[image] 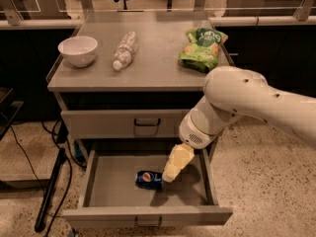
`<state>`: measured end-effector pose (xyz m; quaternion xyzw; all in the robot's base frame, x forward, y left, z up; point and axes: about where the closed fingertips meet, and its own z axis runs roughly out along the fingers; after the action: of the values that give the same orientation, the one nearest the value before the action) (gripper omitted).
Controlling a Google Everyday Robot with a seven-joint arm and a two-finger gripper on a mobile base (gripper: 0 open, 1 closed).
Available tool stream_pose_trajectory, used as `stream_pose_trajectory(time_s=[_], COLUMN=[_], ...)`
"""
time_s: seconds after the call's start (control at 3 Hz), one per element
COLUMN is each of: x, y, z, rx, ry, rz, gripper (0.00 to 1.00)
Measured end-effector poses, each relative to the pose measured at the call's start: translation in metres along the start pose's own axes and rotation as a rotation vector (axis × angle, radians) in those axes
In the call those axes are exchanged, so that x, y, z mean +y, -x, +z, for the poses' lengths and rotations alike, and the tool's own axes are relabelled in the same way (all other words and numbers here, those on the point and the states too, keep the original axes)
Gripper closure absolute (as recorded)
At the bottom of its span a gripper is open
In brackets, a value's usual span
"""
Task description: Pick pepsi can from middle drawer and place on counter
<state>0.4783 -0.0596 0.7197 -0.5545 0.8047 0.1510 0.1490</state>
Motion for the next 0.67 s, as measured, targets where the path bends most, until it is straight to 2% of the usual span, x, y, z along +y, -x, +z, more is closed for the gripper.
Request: stream_pose_trajectory(time_s=[0.33,0.67], x=[0.006,0.006], y=[0.003,-0.002], z=[0.013,0.057], rx=[-0.022,-0.025], ry=[0.032,0.07], rz=[-0.004,0.017], gripper=[0.0,0.0])
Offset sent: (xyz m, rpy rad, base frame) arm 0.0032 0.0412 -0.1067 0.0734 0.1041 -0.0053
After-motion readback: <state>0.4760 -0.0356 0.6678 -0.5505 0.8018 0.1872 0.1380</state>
